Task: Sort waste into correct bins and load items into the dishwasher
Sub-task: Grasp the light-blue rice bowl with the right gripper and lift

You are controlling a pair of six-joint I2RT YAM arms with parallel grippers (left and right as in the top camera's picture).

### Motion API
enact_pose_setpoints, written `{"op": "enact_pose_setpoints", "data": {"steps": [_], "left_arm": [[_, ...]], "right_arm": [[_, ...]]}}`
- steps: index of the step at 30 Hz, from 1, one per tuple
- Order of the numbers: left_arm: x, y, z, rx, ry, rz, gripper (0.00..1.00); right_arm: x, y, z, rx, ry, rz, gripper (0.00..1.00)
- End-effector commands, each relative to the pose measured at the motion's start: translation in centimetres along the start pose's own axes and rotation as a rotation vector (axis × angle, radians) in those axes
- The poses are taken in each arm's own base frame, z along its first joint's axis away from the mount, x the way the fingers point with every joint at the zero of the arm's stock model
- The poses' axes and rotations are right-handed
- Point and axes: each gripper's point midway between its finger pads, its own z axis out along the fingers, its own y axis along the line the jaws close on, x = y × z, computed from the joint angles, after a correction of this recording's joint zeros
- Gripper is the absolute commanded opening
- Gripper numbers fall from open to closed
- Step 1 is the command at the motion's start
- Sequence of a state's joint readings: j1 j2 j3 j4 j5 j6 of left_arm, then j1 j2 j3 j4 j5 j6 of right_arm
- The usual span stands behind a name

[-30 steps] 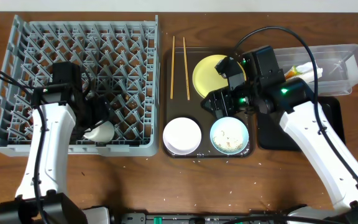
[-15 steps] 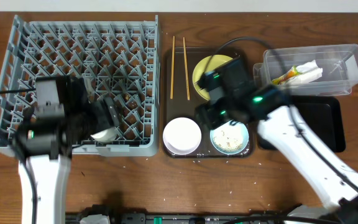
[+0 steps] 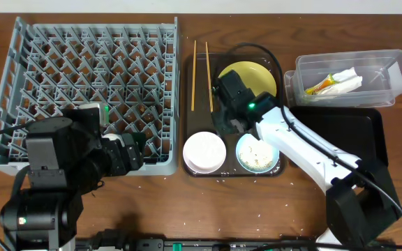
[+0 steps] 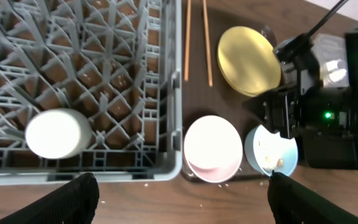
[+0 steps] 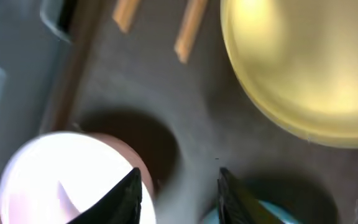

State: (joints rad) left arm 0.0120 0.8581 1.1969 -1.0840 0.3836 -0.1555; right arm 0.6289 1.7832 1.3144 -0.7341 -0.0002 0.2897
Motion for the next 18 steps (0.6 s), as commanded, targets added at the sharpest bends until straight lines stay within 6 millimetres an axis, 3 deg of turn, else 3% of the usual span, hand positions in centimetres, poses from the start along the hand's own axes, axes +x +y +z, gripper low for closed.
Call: {"op": "enact_pose_setpoints", "data": {"steps": [1,3,5,7,11,14,18], "left_arm": [[-0.3,-1.1,-0.1,0.057,0.003,0.023,0.88],[-0.5,-1.1,0.1,0.057,0.004,0.022,0.88],[-0.8,-1.1,0.3,0.056,0.004,0.023,0.88],[-1.0,-1.0,0.7,0.056,0.008,0.021,0.88],[-0.8,-0.7,1.4,0.049,0.042,0.008,0.88],[-0.8,-0.7,1.4,0.048,0.044,0.007,0.87],[-0.8,-0.7,1.4,0.048,0.044,0.007,0.87]], "right_arm": [[2.5,-1.7,-0.5,0.058,0.104,0.118,0.32],[4.8,-2.4,-0.8,0.098,0.195,0.196,0.31],[5.5,-2.4,-0.5,0.113,0.21,0.22,0.3],[6.0,-2.6,0.4,0.151,0.195,0.253,0.29],[9.1,-3.7,3.4,0.209,0.265,0.277,0.28],[9.3,-3.8,4.0,0.214,0.277,0.276,0.1],[9.2,-3.8,3.9,0.214,0.272,0.273,0.01]]}}
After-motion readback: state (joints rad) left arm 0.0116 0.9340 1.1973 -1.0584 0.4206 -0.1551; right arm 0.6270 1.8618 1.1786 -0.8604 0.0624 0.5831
